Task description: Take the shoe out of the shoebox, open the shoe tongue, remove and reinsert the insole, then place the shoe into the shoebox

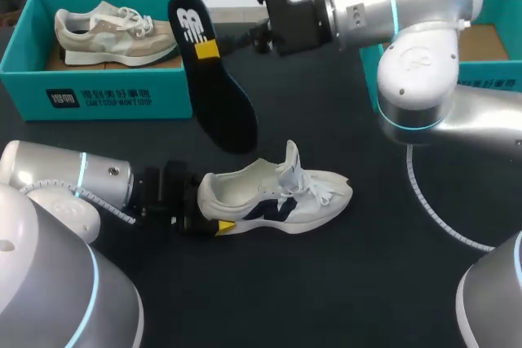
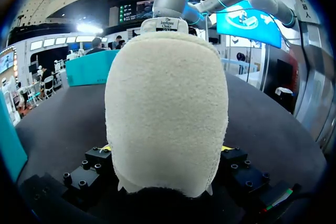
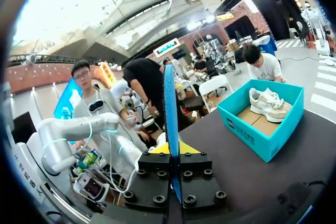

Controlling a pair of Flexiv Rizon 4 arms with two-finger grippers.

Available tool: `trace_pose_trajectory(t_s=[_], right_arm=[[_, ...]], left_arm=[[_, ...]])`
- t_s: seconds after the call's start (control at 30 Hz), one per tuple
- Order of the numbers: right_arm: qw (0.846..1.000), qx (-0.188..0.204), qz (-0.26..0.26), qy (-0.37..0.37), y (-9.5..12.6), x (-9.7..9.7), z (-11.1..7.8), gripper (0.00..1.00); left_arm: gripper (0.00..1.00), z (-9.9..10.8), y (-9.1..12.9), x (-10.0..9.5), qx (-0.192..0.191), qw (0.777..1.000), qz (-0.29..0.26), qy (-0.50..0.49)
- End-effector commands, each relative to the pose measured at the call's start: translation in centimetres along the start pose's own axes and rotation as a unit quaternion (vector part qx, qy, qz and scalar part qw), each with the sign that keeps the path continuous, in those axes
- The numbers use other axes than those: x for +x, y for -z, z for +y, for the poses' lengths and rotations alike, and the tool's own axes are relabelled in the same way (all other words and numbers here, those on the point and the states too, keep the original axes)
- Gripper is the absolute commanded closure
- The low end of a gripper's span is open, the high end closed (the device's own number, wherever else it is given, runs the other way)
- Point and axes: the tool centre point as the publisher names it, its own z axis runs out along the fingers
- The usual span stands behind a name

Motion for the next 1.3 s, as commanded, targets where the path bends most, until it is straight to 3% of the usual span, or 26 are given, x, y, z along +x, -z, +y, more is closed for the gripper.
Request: trace_pose_trajectory(t_s=[0.03,0.17,0.43,0.47,0.97,1.17,1.3], right_arm=[[1.000,-0.026,0.008,-0.003,2.9,1.1,-0.3,1.00],[0.998,-0.056,0.024,0.003,4.6,2.4,0.8,1.00],[0.998,-0.041,0.041,-0.034,6.8,5.4,0.7,1.00],[0.999,-0.037,0.023,-0.025,7.3,5.5,0.6,1.00],[0.999,-0.037,0.023,-0.025,7.3,5.5,0.6,1.00],[0.996,-0.062,0.036,-0.055,10.1,6.8,0.5,1.00],[0.996,-0.040,0.030,-0.077,11.2,7.7,0.6,1.00]], left_arm=[[1.00,0.3,-0.3,0.2,0.000,1.000,-0.002,0.000],[1.00,0.3,-0.3,0.2,0.000,1.000,-0.002,0.000],[1.00,0.3,-0.3,0.2,0.000,1.000,-0.002,0.000],[1.00,0.3,-0.3,0.2,0.000,1.000,-0.002,0.000],[1.00,0.3,-0.3,0.2,0.000,1.000,-0.002,0.000],[1.00,0.3,-0.3,0.2,0.000,1.000,-0.002,0.000],[1.00,0.3,-0.3,0.2,0.000,1.000,-0.002,0.000]])
